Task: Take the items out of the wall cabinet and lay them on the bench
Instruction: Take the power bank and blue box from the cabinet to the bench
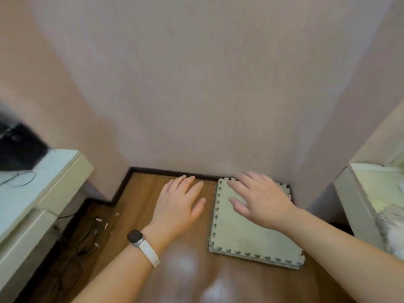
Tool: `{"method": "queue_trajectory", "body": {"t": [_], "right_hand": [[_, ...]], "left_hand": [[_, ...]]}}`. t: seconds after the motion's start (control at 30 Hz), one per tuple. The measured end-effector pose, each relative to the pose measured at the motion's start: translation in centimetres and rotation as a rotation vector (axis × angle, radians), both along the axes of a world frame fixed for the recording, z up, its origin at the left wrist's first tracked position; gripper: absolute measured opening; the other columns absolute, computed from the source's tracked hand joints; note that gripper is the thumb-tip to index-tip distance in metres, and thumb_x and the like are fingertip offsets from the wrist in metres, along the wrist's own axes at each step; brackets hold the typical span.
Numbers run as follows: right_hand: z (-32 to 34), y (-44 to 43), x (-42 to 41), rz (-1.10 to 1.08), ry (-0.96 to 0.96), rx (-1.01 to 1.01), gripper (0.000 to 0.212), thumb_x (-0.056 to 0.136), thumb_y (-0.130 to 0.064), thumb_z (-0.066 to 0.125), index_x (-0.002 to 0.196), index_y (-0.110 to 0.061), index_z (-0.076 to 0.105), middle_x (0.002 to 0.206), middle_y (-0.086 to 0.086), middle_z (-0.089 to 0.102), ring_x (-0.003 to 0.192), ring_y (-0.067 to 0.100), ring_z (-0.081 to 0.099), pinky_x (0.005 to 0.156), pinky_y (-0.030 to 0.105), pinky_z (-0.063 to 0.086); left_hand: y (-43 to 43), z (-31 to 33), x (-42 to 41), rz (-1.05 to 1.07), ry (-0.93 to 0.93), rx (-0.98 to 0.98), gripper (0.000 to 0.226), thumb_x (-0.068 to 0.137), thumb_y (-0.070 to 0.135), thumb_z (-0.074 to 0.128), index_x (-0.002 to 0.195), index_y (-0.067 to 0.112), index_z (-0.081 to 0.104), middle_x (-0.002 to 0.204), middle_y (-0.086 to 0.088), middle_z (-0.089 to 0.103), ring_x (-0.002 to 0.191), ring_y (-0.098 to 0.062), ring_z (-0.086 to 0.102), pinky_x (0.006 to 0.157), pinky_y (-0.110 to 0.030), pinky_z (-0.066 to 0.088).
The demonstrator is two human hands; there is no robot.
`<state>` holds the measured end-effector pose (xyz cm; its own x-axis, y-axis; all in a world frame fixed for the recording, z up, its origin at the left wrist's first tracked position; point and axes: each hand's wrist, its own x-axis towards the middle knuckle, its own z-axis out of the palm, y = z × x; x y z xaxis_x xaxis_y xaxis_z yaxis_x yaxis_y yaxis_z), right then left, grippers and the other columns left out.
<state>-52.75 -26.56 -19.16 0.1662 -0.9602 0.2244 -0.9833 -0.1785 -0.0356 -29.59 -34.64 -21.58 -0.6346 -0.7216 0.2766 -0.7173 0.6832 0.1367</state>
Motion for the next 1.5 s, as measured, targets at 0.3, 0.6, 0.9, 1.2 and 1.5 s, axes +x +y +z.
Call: {"method": "queue_trajectory", "body": {"t": [0.3,0.6,0.9,1.2,1.5], "right_hand": [[1.1,-10.5,18.1,0.353,0.034,-0.029,0.047,0.089,-0.047,0.045,0.119,-0.016,0.063,0.115,0.004,0.065,0.107,0.027,0.059,0.081,0.038,0.049],[1.7,-17.4,28.3,0.628,0.076,-0.031,0.050,0.091,-0.049,0.046,0.126,-0.017,0.060,0.125,0.006,0.062,0.115,0.028,0.057,0.090,0.040,0.047],[2.7,-27.1,35.7,0.832,-0.015,-0.124,0.047,0.089,-0.047,0.047,0.120,-0.015,0.061,0.117,0.006,0.064,0.108,0.030,0.058,0.086,0.041,0.050],[7.0,-41.6,38.8,0.895,0.013,-0.189,0.046,0.088,-0.047,0.046,0.118,-0.016,0.063,0.117,0.005,0.065,0.107,0.028,0.059,0.089,0.040,0.049],[11.2,-50.1,45.3,1.006,0.011,-0.240,0.050,0.092,-0.049,0.041,0.127,-0.018,0.059,0.125,0.003,0.063,0.114,0.025,0.056,0.092,0.039,0.048]], "left_hand": [[-2.4,0.1,19.3,0.394,0.062,0.051,0.049,0.093,0.049,0.043,0.133,0.026,0.057,0.141,0.000,0.053,0.135,-0.019,0.042,0.112,-0.043,0.031],[-2.4,1.4,28.0,0.659,0.048,0.027,0.045,0.095,0.047,0.045,0.134,0.027,0.057,0.140,0.001,0.054,0.136,-0.019,0.042,0.112,-0.039,0.023],[-8.9,3.6,33.8,0.764,0.001,-0.085,0.045,0.091,0.046,0.047,0.125,0.022,0.063,0.127,-0.002,0.061,0.121,-0.022,0.050,0.102,-0.039,0.037],[-21.0,8.3,37.7,0.840,-0.091,-0.155,0.045,0.091,0.047,0.050,0.127,0.023,0.061,0.132,-0.002,0.060,0.125,-0.026,0.051,0.104,-0.044,0.040],[-26.2,12.4,42.2,0.955,-0.103,-0.230,0.046,0.093,0.051,0.044,0.129,0.026,0.059,0.133,0.001,0.060,0.128,-0.021,0.049,0.109,-0.044,0.033]]}}
